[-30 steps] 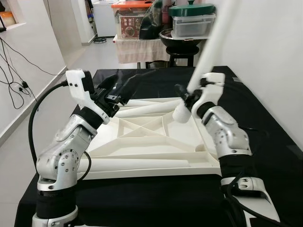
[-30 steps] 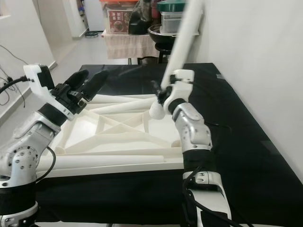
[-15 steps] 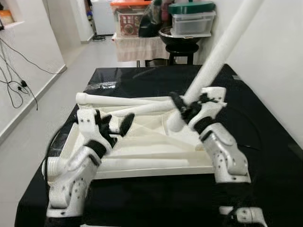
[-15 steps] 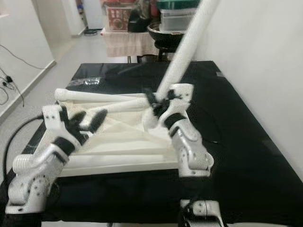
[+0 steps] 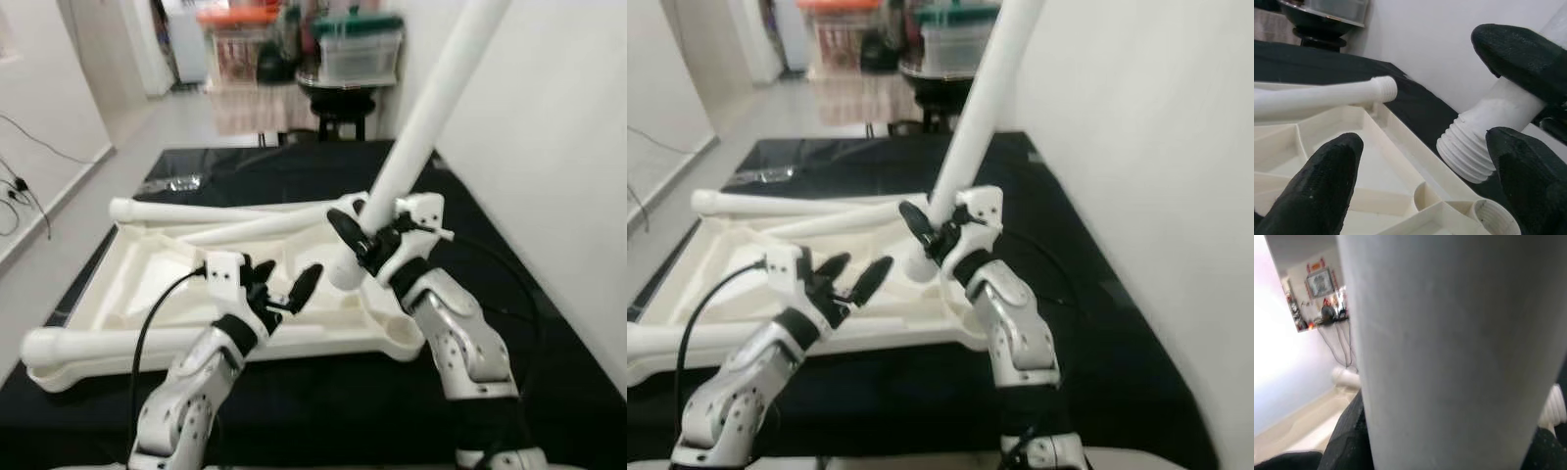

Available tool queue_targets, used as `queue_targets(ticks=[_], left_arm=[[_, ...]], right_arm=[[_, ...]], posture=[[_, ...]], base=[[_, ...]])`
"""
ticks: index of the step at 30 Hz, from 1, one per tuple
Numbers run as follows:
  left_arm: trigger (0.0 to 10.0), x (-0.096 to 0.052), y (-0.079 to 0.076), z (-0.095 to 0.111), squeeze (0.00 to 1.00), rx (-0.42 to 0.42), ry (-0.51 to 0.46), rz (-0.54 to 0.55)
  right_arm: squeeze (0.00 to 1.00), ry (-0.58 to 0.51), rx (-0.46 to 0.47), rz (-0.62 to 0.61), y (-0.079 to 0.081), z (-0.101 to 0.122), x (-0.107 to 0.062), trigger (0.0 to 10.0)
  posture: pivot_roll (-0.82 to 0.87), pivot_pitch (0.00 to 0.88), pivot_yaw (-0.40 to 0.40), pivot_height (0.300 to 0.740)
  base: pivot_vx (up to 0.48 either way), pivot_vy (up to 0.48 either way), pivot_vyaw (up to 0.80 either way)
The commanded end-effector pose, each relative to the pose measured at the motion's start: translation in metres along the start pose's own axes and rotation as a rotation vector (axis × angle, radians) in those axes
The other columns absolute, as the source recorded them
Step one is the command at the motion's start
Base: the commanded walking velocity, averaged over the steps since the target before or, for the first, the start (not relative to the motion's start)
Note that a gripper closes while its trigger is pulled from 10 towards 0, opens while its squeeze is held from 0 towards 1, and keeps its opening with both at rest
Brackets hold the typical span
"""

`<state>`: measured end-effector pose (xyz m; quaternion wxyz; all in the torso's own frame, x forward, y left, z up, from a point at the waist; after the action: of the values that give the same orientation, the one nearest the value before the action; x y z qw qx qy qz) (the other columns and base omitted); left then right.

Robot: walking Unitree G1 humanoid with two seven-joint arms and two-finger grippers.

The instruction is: Building children table

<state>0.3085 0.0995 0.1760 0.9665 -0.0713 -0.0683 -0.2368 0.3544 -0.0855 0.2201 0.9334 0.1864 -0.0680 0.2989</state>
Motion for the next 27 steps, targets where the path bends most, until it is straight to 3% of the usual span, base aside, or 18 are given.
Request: queue_targets(ticks=[1,6,13,19,27], left_arm=[[10.0,-0.001,0.003,-0.002,0.00,0.014,0.007,0.010],[10.0,-0.004,-0.008,-0.019,0.00,0.079,0.092,-0.043],[10.0,-0.009,-0.011,-0.030,0.00,0.171,0.141,-0.044],[10.0,-0.010,-0.007,-0.031,0.00,0.162,0.138,0.009],[10.0,-0.013,-0.003,-0.031,0.00,0.185,0.149,0.053]], right_arm=[[0.00,-0.009,-0.021,0.033,0.008,0.002,0.001,10.0],[0.00,0.038,-0.069,0.092,0.013,-0.004,-0.003,10.0],[0.00,0.098,-0.093,0.149,0.013,-0.009,-0.010,10.0],[0.00,0.149,-0.137,0.154,0.006,-0.010,-0.010,10.0],[0.00,0.143,-0.115,0.148,0.008,-0.011,-0.012,10.0]], posture=[[-0.04,0.000,0.013,0.740],[-0.03,0.000,0.013,0.740],[-0.03,0.000,0.005,0.740],[-0.05,0.000,-0.009,0.740],[-0.05,0.000,-0.006,0.740]], base=[[0.000,-0.465,0.00],[0.000,0.000,0.00],[0.000,0.000,0.00],[0.000,0.000,0.00],[0.000,0.000,0.00]])
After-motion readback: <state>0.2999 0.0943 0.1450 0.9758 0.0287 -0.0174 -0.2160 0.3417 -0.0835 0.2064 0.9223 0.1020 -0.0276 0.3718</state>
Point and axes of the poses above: a point about 5 cm out from each wrist's last joint towards the gripper, its own x axis pointing out of the wrist towards the gripper, its own z axis along the axis of the wrist's last joint, y = z × x, the point moved 3 cm from there along x, pointing out of the wrist towards the gripper, and after that the axes turned 12 degrees about x, right-handed, at the moved point
